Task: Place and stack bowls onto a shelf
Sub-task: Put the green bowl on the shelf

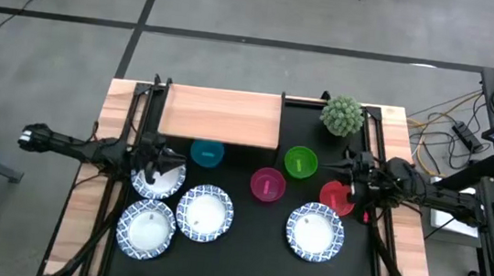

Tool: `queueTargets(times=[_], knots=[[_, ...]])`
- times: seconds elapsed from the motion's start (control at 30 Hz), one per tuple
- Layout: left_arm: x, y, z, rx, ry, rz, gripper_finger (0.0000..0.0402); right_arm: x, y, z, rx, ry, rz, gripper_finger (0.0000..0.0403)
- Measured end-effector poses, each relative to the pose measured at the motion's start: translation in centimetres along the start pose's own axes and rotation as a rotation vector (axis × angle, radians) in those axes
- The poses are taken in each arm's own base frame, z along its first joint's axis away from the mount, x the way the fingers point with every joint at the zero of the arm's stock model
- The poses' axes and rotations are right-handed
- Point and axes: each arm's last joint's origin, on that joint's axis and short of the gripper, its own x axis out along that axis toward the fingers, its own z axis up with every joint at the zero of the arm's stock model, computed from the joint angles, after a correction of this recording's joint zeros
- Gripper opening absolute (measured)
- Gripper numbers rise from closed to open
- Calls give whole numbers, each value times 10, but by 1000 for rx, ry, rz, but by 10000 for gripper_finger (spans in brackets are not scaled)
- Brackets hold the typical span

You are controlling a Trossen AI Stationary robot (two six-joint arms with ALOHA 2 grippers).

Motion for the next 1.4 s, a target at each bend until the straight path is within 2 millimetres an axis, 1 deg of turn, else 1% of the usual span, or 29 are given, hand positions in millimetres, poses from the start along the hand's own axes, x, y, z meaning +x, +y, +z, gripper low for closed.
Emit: queueTargets(times=[0.1, 0.23, 0.43, 0.57, 0.7, 0.8, 0.97, 1.07, 1.23, 1.4], knots=[[0, 0, 4, 24, -77, 45, 76, 0, 2, 6, 25, -63, 22, 18], [-1, -1, 9, 56, -155, 78, 76, 0, 3, 8, 61, -89, 23, 18], [-1, -3, 13, 143, -206, 101, 76, -1, 0, 14, 68, -152, -112, 18], [-1, -2, 13, 181, -214, 132, 76, 2, 2, 25, 58, -165, -141, 18], [-1, -2, 14, 178, -231, 141, 75, 9, 5, 38, 43, -133, -161, 18], [-2, -6, 18, 158, -271, 102, 76, 18, 7, 49, 28, -109, -168, 18], [-3, -18, 27, 135, -310, -100, 75, 42, 7, 58, -3, 3, -194, 18], [-3, -23, 31, 128, -335, -176, 75, 53, 9, 70, -32, 24, -183, 18], [4, -36, 42, 144, -299, -191, 75, 66, 17, 91, -76, 93, -104, 18], [15, -53, 53, 213, -250, -217, 75, 74, 19, 101, -83, 138, -94, 18]])
